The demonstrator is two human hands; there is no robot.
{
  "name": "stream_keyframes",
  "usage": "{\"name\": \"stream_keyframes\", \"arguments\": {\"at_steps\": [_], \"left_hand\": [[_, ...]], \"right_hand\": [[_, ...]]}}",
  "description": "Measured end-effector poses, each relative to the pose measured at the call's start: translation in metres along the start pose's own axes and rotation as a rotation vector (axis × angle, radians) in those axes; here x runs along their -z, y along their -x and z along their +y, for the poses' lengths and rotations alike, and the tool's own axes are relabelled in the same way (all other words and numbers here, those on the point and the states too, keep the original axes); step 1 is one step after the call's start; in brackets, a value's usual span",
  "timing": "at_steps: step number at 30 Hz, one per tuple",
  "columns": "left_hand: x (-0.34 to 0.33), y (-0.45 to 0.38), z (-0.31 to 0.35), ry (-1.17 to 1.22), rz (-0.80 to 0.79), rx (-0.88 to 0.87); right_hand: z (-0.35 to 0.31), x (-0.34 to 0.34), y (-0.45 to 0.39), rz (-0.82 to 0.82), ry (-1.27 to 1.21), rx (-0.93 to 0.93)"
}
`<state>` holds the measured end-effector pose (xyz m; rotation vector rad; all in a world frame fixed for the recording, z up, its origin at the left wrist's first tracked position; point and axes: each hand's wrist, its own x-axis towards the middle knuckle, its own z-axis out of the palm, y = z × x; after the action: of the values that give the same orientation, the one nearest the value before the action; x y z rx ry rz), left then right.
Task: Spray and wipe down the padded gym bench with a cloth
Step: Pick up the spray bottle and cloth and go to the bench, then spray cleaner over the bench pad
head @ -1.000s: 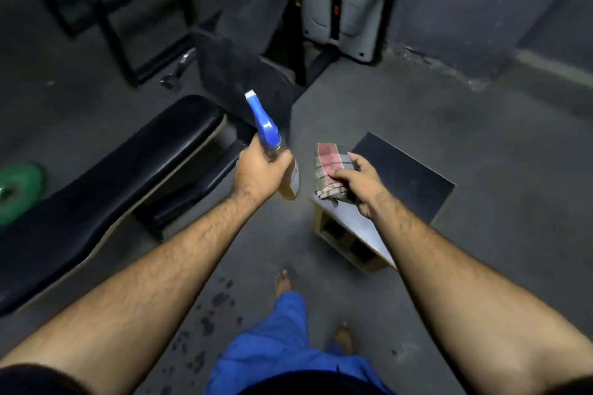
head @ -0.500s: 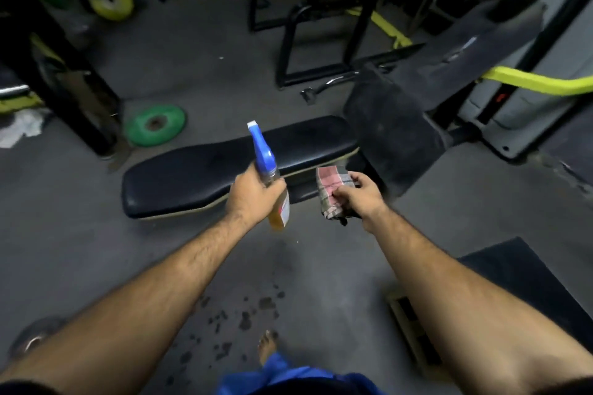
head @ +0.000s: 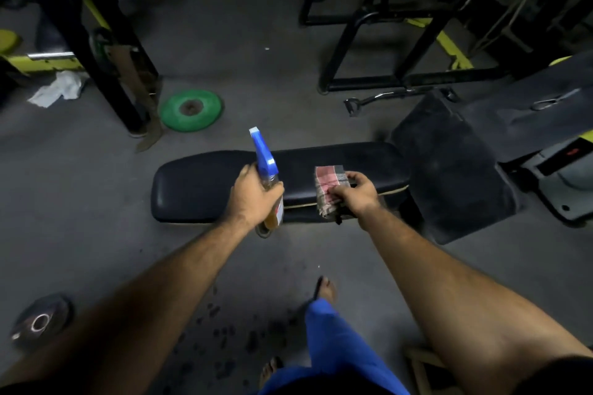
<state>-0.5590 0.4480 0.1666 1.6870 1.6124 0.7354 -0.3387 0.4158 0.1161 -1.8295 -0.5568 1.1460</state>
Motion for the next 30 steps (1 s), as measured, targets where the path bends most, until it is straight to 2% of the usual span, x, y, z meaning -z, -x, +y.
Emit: {"name": "stream_keyframes", "arguments": {"at_steps": [7,13,16,20,22,27,30], "left_hand": [[-0.061,-0.114,-0.023,-0.074,-0.049,0.088],[-0.124,-0.21,-0.044,-0.071,-0.088,0.197],[-0.151,-0.252,-0.071,-0.052,-0.11,0.232],[-0.178,-0.291,-0.099,-0.102,-0.147,0.27],[-0.186,-0.303,-0.11,-0.15,-0.13,0.246],[-0.198,-0.317,-0.13,-0.249,-0.096,0.172],[-0.2,-0.319,-0.139,-0.274,-0.119,0.149]], "right_hand": [[0.001,-0.029,-0.148,-0.028,0.102,-0.033],[0.011,-0.061,-0.267,-0.158,0.152,-0.192],[0.016,-0.084,-0.319,-0.181,0.091,-0.264],[0.037,-0.114,-0.371,-0.197,0.087,-0.256],[0.051,-0.125,-0.385,-0.186,0.152,-0.215],[0.075,-0.139,-0.396,-0.227,0.497,-0.077],[0.09,-0.144,-0.4,-0.189,0.64,-0.094]]}}
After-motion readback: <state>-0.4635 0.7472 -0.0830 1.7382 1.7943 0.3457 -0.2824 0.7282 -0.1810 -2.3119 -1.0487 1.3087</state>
